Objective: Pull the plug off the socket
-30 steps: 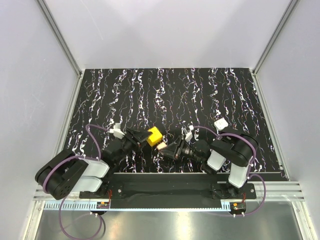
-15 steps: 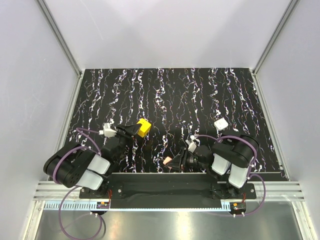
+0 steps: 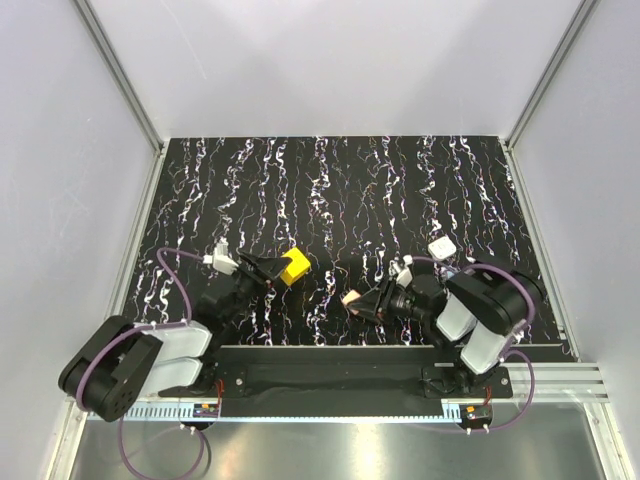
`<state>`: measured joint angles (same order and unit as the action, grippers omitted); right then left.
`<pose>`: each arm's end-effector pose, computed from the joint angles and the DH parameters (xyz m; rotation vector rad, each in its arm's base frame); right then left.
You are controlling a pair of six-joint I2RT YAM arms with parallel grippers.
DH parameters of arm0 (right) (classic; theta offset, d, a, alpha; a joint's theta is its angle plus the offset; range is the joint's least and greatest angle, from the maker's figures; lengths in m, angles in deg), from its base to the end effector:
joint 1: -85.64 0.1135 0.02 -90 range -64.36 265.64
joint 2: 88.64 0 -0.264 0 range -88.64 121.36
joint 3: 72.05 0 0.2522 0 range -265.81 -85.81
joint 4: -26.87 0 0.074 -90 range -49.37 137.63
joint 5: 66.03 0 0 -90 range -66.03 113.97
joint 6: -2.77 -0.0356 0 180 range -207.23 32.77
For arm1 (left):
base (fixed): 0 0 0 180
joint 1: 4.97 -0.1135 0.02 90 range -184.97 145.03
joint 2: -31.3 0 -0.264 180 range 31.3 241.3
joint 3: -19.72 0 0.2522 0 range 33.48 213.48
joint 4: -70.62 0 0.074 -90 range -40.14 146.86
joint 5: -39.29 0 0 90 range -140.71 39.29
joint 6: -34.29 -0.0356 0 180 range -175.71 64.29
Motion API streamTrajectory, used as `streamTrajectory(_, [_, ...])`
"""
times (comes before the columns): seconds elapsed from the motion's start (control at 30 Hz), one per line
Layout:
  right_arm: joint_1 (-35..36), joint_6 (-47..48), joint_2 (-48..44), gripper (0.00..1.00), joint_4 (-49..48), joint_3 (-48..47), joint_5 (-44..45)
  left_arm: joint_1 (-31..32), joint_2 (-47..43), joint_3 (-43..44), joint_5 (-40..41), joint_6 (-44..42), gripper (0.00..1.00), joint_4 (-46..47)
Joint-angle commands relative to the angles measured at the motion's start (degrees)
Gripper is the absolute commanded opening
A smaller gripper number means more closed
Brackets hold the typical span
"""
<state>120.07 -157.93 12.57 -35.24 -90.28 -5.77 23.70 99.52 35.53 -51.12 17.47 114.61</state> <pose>0.1551 0.1277 0.0848 0.3115 2.2835 1.6061 0.1616 -0.0886 0.1428 -0.7167 1.7669 -1.2815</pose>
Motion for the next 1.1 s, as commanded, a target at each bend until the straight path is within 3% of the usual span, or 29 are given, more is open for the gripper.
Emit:
streamTrajectory(0.0, [-1.8,2.8,-8.7,0.0,0.5,-1.1,-3.0,0.6,-3.5,-6.9,-3.5,-2.2,0.0,-11.1])
streamTrajectory(0.03, [-1.8,5.3,-11.5,0.0,9.9,-1.9,-2.8,0.7,-4.8,-6.7,-3.6,-2.0,0.0,-15.6])
streamTrajectory(0.13, [-1.8,13.8,-27.3,0.0,29.6,-6.4,1.3,0.7,-6.0,-6.5,-5.5,-3.1,0.0,-17.7])
streamTrajectory(0.17, [-1.8,16.8,-31.7,0.0,45.7,-10.4,3.2,0.7,-6.1,-6.7,-6.0,-3.5,0.0,-18.1])
streamTrajectory(0.23, [-2.2,23.1,-41.8,0.0,63.0,-14.1,9.7,1.0,-5.5,-6.4,-7.6,-4.4,0.0,-18.8])
streamTrajectory(0.33, [-5.5,26.8,-45.3,0.0,73.2,-19.8,11.6,1.3,-1.4,-2.9,-11.5,-8.4,0.0,-18.6])
streamTrajectory(0.4, [-7.0,26.8,-44.1,0.0,73.9,-20.2,9.6,1.6,2.1,-4.6,-13.0,-6.8,0.0,-11.0])
streamTrajectory(0.67, [-15.2,26.3,-47.1,0.0,80.5,-19.5,14.4,1.8,17.1,-6.4,-15.5,-4.5,0.02,2.3])
streamTrajectory(0.83, [-20.9,28.2,-47.4,0.0,86.4,-20.2,17.9,1.8,26.6,-6.9,-17.3,-3.8,0.3,13.8])
streamTrajectory(0.97, [-24.8,31.3,-45.5,0.0,87.0,-20.5,16.9,1.8,36.2,-8.5,-17.9,-2.8,0.46,25.5])
streamTrajectory(1.07, [-27.9,33.1,-44.4,0.0,86.9,-20.5,16.0,1.9,39.8,-8.9,-17.8,-2.4,0.52,31.4])
